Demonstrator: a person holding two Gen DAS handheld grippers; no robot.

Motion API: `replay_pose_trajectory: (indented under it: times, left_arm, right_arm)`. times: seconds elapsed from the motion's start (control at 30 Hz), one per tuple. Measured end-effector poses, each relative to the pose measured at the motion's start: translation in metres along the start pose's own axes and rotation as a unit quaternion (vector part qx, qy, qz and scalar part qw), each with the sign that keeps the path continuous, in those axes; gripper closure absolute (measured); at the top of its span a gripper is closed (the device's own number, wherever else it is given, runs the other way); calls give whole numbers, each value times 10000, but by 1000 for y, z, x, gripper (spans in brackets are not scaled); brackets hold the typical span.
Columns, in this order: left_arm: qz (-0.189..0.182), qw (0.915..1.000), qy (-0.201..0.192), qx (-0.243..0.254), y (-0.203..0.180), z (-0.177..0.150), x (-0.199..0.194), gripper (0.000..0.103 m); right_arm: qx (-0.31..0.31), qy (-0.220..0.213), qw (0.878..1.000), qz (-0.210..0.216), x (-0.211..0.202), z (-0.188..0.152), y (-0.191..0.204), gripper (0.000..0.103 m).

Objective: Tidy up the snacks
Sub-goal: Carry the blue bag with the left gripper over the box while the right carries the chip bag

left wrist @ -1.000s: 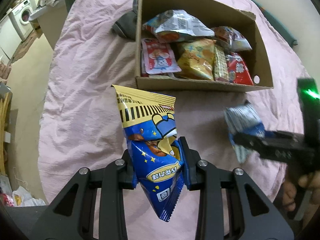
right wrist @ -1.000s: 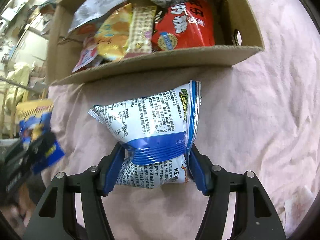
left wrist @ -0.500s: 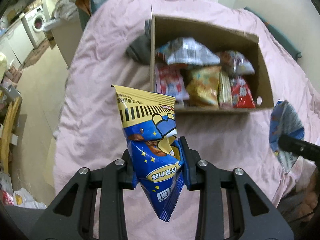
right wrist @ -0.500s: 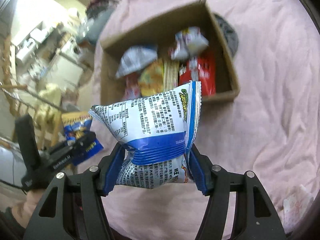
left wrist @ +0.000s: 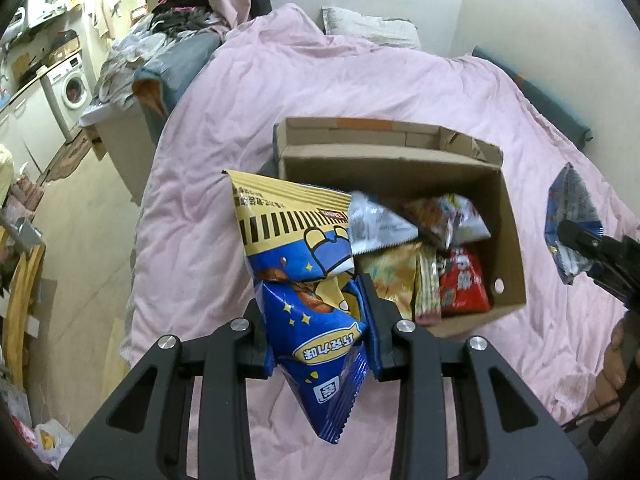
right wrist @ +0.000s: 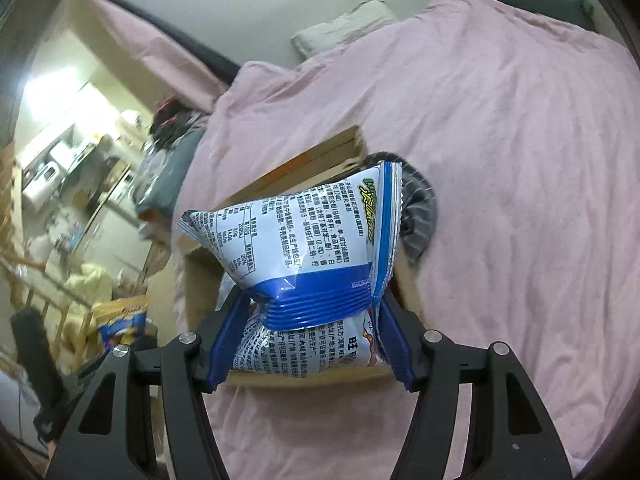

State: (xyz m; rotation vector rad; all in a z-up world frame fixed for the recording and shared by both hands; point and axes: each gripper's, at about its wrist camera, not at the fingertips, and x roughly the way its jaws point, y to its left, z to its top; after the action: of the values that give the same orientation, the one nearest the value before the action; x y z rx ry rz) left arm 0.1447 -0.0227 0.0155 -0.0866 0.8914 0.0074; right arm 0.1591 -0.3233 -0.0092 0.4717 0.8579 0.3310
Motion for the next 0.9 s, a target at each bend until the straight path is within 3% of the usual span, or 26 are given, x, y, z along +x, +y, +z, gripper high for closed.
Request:
replay_pose_trajectory:
  times: [0.27,0.6,0.9]
  left_arm:
    - [-134,9999,74,74,-9,13,34,74]
    - [-643,9978,49,-126,-8,20,63,73]
    - [-716,9974,116,-23,-13,22,70,72]
  right_arm:
    - [-37,404,9990,-183,42,0,9,38]
    - [-300,1010,9937,-385,79,-19,21,35]
    - [-213,1045,9932,-464,83,-18,17,35]
